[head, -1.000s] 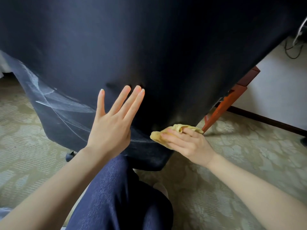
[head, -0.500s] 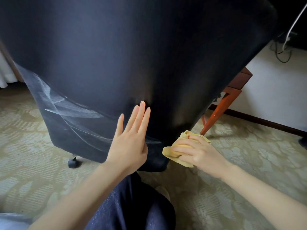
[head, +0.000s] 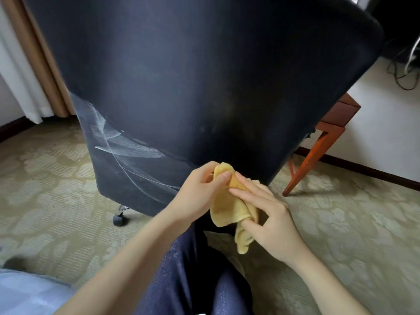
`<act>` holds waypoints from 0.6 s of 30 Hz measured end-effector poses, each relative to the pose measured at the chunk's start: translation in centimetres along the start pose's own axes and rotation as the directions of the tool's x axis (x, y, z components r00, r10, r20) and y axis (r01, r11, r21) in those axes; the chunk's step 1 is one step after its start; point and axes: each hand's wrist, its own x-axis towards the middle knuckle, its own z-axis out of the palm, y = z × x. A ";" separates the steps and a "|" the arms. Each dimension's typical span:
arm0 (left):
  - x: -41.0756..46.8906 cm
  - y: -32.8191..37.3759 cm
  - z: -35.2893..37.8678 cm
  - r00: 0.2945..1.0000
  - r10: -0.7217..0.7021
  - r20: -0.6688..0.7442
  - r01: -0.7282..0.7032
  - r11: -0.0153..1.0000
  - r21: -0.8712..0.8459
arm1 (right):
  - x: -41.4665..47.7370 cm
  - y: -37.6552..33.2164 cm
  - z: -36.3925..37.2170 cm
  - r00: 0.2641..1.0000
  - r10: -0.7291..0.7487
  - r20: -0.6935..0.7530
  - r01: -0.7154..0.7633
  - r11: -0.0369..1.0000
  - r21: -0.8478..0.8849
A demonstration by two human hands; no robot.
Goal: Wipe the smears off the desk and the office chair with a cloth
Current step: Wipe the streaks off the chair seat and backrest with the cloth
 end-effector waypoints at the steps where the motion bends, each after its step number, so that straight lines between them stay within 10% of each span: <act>1: 0.1 0.5 -0.6 1.000 0.017 0.009 -0.017 0.999 0.033 | 0.0 -0.3 0.1 0.998 0.039 0.048 -0.045 0.989 0.140; 5: 0.2 1.9 -3.0 0.997 0.041 0.070 -0.049 0.991 0.121 | 0.2 -1.5 0.6 0.954 0.294 -0.048 -0.200 0.750 0.630; 12: 0.1 1.7 -4.3 0.965 0.009 0.262 0.019 0.994 -0.104 | 0.7 -3.7 4.2 0.819 0.574 -0.023 -0.367 0.554 0.748; 18: 0.3 0.1 -5.0 0.997 0.072 0.007 -0.069 0.927 0.367 | 2.0 -4.6 4.8 0.714 0.693 0.096 -0.401 0.292 0.868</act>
